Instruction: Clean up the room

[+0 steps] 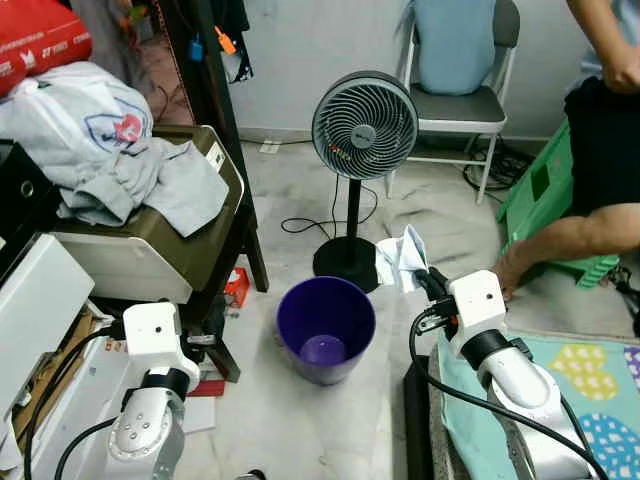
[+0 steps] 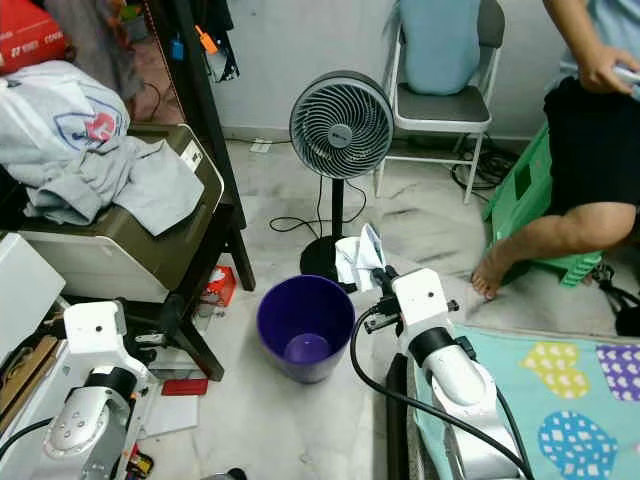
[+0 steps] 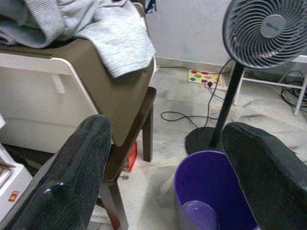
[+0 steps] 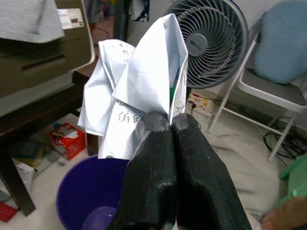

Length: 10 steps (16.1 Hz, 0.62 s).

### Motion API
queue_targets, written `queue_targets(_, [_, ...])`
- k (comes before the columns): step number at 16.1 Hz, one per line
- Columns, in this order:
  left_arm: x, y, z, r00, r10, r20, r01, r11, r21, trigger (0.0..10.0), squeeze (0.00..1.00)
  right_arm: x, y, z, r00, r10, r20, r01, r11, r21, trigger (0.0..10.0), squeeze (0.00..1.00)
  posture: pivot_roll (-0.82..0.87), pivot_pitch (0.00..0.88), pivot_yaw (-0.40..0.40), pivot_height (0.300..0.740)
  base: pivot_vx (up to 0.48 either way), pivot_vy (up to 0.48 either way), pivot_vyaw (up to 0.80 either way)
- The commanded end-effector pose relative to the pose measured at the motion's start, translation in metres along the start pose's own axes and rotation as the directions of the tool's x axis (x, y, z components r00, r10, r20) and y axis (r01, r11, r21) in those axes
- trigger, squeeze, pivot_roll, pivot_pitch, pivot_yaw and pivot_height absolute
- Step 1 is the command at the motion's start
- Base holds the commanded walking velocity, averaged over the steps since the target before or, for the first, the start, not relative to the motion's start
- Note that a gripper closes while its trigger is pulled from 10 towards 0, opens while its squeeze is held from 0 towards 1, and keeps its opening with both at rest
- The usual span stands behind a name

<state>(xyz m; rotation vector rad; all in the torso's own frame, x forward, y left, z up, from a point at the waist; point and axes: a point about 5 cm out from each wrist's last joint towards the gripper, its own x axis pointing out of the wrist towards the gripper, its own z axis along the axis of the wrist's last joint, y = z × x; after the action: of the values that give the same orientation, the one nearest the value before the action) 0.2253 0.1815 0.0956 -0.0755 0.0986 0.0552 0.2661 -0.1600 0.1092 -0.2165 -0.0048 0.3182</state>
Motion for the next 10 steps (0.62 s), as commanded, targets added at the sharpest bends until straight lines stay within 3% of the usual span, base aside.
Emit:
queue_targets(1, [-0.0015, 0.0042, 0.0031, 1.000, 0.009, 0.016, -0.009, 1.000, 0.010, 10.0, 0.00, 0.0020, 0.0043, 0.0017, 1.000, 0.019, 0.008, -0.019, 1.000, 0.011, 10.0, 0.00, -0.12, 0.102, -0.015, 0.740, 0.281, 0.000, 0.00])
queue_targets(6, [-0.0018, 0.0041, 0.0037, 1.000, 0.000, 0.021, -0.001, 1.000, 0.010, 10.0, 0.00, 0.0018, 0.0049, 0.0025, 1.000, 0.022, 0.012, -0.022, 1.000, 0.005, 10.0, 0.00, -0.12, 0.107, -0.013, 0.740, 0.344, 0.000, 0.00])
queue_targets(10, [-0.0017, 0.0049, 0.0032, 1.000, 0.001, 0.018, -0.001, 1.000, 0.013, 10.0, 0.00, 0.0015, 0.0050, 0.0024, 1.000, 0.020, 0.014, -0.020, 1.000, 0.010, 10.0, 0.00, -0.12, 0.107, -0.009, 0.740, 0.358, 0.000, 0.70])
